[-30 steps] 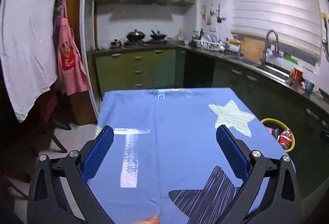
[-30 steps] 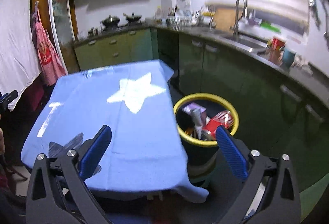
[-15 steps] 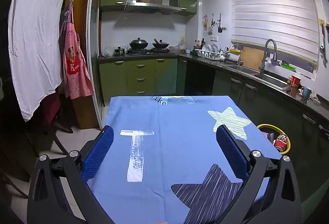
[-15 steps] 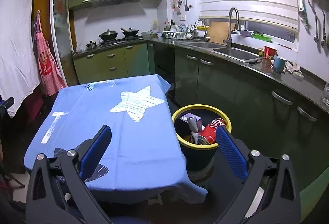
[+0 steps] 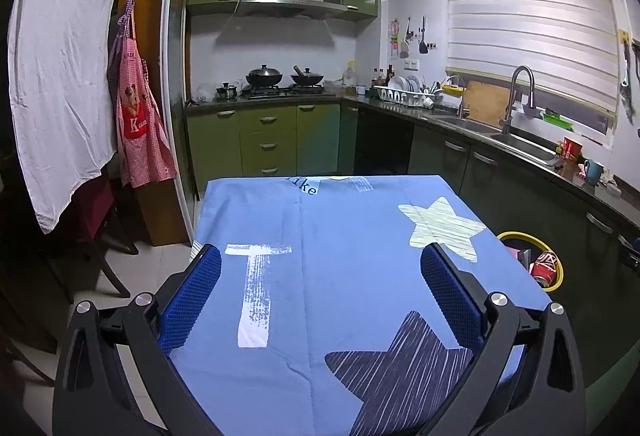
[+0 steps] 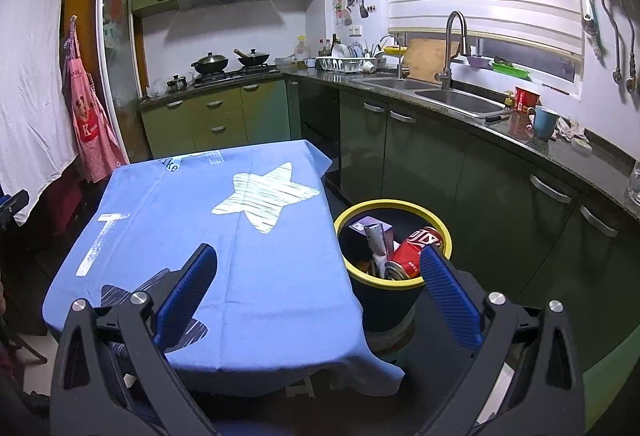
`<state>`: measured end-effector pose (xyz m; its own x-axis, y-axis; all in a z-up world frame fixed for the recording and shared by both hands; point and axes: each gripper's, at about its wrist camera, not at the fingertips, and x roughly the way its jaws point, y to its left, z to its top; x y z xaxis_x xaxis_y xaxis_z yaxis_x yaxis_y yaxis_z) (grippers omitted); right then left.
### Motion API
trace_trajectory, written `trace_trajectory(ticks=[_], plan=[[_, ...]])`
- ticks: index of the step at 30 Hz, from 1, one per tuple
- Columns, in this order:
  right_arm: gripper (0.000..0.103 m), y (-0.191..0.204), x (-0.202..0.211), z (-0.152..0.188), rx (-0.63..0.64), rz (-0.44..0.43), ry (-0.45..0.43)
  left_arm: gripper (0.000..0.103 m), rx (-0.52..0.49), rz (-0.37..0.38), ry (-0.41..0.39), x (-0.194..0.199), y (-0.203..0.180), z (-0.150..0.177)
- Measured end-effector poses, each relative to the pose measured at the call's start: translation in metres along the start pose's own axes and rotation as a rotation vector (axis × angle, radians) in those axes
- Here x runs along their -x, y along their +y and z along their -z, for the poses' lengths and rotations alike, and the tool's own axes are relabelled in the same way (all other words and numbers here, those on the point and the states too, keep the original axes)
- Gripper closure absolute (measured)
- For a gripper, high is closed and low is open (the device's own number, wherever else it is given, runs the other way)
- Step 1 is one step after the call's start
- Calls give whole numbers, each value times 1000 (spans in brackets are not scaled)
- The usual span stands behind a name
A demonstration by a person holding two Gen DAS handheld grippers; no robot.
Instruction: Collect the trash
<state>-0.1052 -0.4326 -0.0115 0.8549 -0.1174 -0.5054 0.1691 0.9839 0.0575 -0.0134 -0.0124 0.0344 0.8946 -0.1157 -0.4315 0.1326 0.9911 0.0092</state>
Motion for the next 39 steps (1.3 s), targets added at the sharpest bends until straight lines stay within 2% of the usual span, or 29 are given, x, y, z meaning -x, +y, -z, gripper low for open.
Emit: trace_trajectory(ticks=[39], plan=[[7,2,-5,1,2,0,4,5,-10,1,22,-8,-5,7]])
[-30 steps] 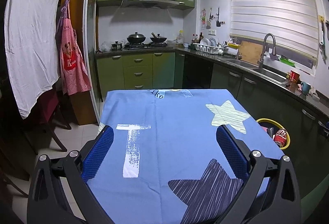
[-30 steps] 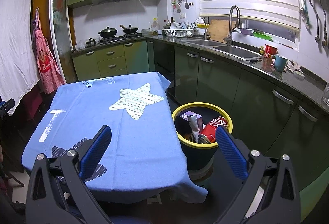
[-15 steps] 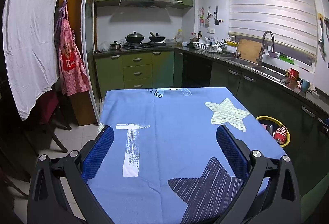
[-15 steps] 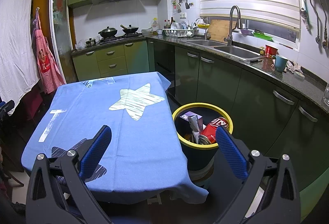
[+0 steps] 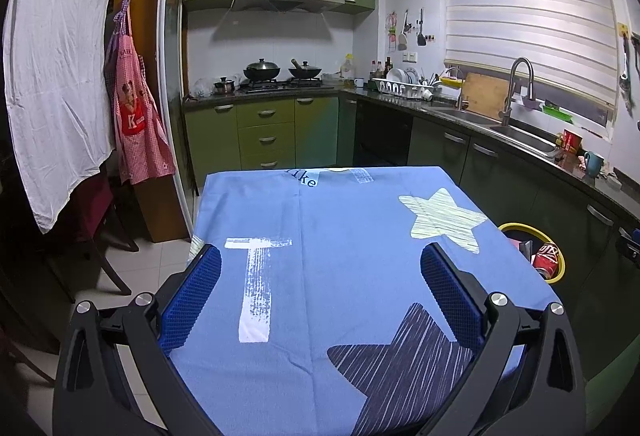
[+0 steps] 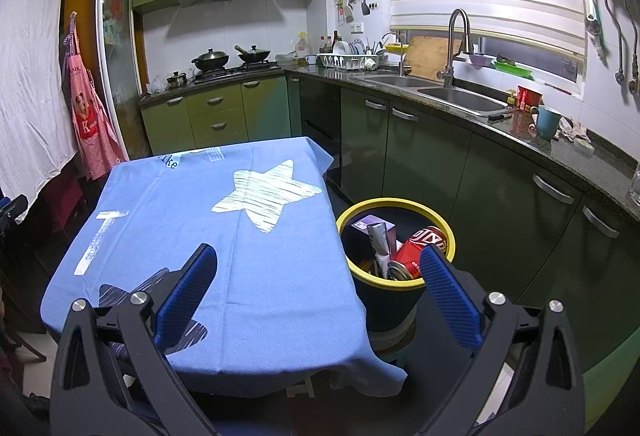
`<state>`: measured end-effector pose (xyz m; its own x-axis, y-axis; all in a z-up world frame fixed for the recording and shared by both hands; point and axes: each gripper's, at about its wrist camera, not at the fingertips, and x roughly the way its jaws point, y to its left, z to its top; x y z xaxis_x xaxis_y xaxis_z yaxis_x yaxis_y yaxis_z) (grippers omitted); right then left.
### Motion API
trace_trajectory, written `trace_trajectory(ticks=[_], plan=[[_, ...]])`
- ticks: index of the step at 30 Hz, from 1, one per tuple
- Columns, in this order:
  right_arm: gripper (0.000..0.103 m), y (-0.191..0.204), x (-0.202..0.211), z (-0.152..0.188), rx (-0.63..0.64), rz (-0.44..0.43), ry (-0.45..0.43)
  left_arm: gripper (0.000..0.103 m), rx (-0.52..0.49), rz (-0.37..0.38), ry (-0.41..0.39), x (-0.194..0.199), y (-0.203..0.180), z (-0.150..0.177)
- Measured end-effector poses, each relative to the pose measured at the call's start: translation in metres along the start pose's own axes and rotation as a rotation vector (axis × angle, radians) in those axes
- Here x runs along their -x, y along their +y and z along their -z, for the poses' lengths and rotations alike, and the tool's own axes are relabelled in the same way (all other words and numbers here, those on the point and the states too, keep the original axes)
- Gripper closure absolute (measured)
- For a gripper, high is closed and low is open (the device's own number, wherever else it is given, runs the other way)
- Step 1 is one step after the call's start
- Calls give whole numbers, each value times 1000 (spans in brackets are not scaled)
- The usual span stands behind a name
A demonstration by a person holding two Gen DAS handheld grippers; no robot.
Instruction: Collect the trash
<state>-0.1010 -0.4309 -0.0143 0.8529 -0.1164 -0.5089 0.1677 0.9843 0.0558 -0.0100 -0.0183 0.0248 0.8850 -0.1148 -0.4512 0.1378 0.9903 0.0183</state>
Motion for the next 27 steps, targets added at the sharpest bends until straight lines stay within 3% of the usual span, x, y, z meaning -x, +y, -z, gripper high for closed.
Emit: trace_trajectory(ticks=[27], plan=[[6,2,-6,5,11,-8,5,5,-3,8,6,-1,1,3]])
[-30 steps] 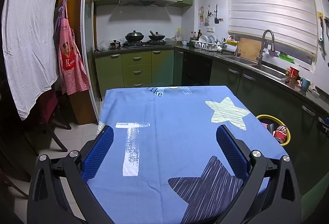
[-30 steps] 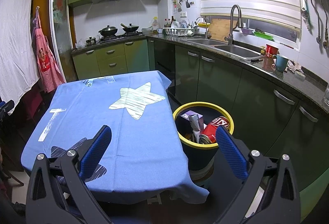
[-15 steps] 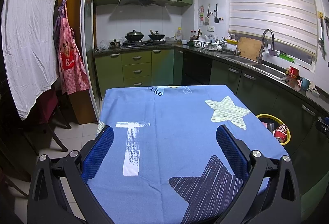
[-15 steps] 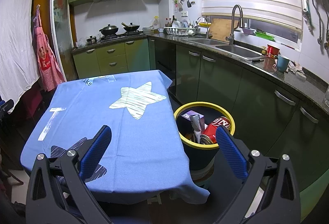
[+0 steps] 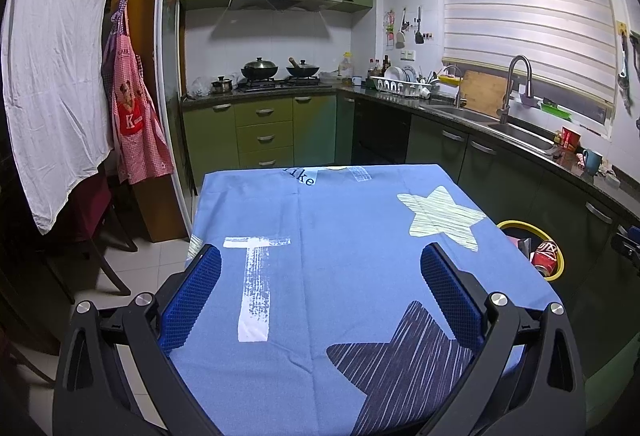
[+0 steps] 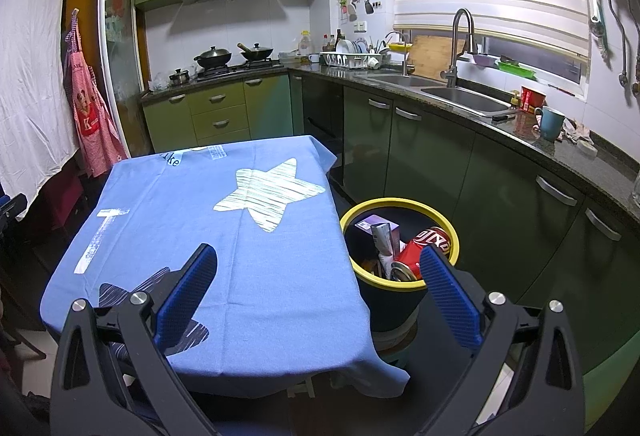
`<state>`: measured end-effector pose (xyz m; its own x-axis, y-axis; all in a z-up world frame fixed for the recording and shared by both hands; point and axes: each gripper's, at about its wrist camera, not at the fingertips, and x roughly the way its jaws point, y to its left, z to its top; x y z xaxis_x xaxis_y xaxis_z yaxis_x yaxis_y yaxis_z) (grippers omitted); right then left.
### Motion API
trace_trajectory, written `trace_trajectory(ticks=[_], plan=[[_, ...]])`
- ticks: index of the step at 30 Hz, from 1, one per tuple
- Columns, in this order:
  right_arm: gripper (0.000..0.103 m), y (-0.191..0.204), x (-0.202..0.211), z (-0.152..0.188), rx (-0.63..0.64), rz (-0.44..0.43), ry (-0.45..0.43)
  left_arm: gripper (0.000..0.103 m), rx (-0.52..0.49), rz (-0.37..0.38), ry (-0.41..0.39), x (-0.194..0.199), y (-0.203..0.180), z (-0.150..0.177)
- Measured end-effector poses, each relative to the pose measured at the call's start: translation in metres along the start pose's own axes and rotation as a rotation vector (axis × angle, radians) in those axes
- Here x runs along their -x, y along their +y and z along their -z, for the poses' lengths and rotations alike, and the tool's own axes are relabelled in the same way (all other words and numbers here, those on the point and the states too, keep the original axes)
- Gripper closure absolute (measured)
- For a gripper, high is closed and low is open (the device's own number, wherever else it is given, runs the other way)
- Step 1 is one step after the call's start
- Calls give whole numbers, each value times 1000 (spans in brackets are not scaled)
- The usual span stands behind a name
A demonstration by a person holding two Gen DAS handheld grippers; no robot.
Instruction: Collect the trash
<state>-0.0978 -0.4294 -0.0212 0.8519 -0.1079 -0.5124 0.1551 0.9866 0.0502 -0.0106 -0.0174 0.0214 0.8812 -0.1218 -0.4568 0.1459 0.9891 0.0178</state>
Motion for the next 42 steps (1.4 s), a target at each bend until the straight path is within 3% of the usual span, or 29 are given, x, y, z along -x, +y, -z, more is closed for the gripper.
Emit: trace_trajectory(ticks=[42], plan=[[6,4,-15,2,7,-6,39,5,-8,51,50,-19,-4,-3]])
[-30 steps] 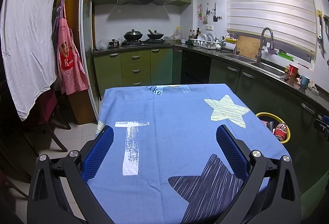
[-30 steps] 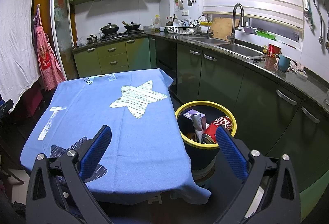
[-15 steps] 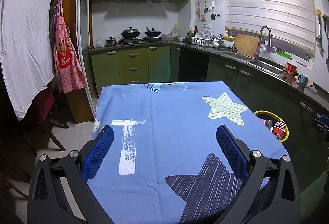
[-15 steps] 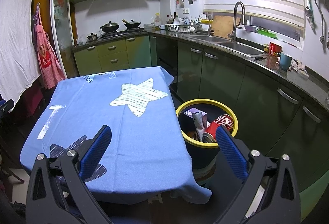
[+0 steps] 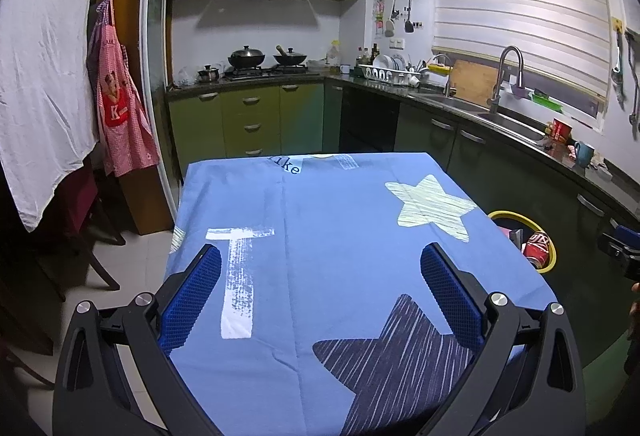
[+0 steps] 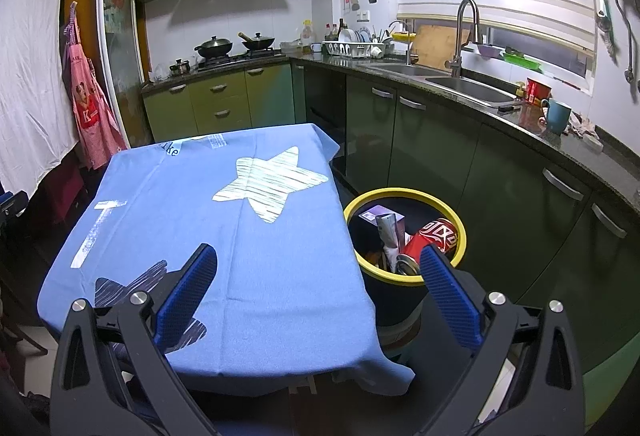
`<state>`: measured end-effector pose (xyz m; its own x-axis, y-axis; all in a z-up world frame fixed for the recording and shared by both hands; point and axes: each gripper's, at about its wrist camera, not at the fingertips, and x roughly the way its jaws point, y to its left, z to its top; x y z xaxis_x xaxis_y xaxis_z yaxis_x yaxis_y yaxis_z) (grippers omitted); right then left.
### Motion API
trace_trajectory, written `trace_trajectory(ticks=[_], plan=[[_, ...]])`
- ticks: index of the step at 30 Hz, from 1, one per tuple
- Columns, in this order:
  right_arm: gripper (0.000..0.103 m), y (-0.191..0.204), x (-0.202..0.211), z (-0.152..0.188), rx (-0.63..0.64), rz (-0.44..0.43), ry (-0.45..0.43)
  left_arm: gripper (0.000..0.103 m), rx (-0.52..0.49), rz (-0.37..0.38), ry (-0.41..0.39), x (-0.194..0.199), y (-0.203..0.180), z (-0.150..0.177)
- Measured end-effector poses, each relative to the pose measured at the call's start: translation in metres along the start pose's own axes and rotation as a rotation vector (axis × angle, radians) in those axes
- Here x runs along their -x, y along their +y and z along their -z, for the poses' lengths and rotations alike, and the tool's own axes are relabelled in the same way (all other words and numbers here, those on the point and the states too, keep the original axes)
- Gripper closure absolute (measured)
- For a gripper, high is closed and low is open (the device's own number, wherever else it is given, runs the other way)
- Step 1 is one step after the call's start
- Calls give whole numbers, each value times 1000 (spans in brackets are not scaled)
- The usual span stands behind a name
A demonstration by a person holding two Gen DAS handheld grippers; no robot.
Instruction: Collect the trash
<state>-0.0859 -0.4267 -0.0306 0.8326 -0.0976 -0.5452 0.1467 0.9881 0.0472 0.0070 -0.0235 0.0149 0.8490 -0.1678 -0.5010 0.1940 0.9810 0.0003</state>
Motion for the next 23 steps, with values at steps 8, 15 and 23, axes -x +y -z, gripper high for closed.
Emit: trace_trajectory(ticks=[8,15,23], plan=[[6,0,-2,-1,0,-2,2,5,5,31,4,-6,-3,2],[6,4,-13,-3,10,-18,17,5,10,3,17,-22,1,-1],[6,28,-76,-42,45,-112,37,5,5,-46,107,-94,21,-20]])
